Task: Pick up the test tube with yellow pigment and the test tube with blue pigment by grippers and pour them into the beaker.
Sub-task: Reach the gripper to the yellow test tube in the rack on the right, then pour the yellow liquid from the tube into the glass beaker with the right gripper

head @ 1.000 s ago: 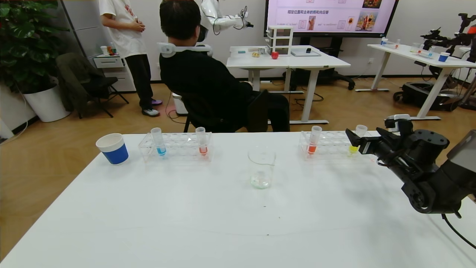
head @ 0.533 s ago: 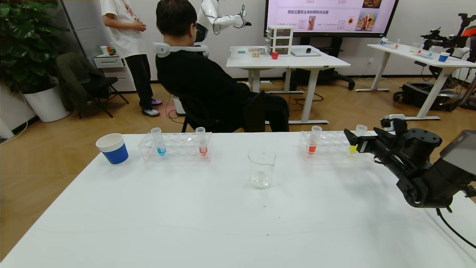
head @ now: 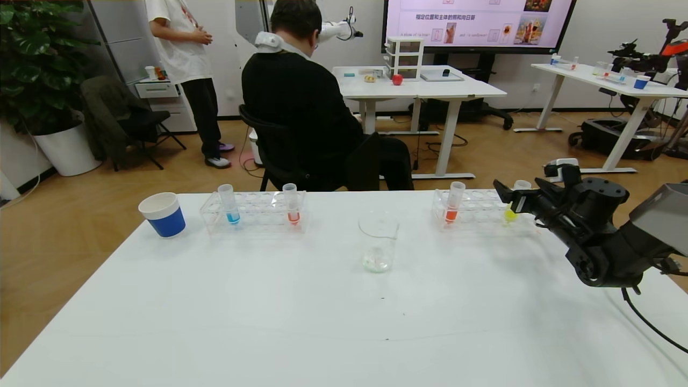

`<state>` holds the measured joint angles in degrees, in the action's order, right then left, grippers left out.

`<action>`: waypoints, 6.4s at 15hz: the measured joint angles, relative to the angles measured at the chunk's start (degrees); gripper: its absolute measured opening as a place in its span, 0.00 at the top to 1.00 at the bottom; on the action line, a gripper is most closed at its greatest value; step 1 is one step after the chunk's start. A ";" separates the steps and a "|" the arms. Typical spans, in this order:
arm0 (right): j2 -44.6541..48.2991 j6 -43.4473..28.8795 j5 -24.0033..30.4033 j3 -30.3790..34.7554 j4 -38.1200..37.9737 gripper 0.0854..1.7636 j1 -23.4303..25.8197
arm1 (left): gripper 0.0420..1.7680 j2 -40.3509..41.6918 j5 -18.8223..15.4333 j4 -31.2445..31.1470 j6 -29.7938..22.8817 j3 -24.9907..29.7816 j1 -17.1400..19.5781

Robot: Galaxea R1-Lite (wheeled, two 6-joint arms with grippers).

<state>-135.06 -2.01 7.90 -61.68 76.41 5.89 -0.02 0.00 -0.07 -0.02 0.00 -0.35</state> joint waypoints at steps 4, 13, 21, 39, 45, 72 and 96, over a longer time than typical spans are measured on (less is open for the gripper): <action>-0.17 0.06 -0.05 0.20 0.02 0.22 -0.22 | 0.01 0.00 0.00 0.00 0.02 0.00 0.00; 0.77 0.11 -0.20 1.21 0.13 0.75 -0.13 | 0.01 0.00 0.00 0.00 0.02 0.00 0.00; 9.87 0.54 -0.11 0.13 -10.15 0.75 -0.62 | 0.01 0.00 -0.02 -0.02 0.02 0.00 0.00; 12.98 11.13 17.20 -19.85 -22.53 0.75 -21.28 | 0.01 0.00 0.00 0.00 0.02 0.00 0.02; 5.01 22.80 21.13 -22.08 -12.93 0.75 -27.66 | 0.01 0.00 0.00 0.00 0.02 0.00 0.00; -2.05 69.68 45.13 -16.62 -4.12 0.75 -25.56 | 0.01 0.00 0.00 0.00 0.02 0.00 0.00; -5.55 80.37 46.18 -24.09 -4.33 0.75 -24.43 | 0.01 0.00 0.00 0.00 0.02 0.00 0.00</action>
<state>-140.61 78.36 54.08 -85.77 72.08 -18.54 -0.02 0.00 -0.07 0.00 0.00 -0.35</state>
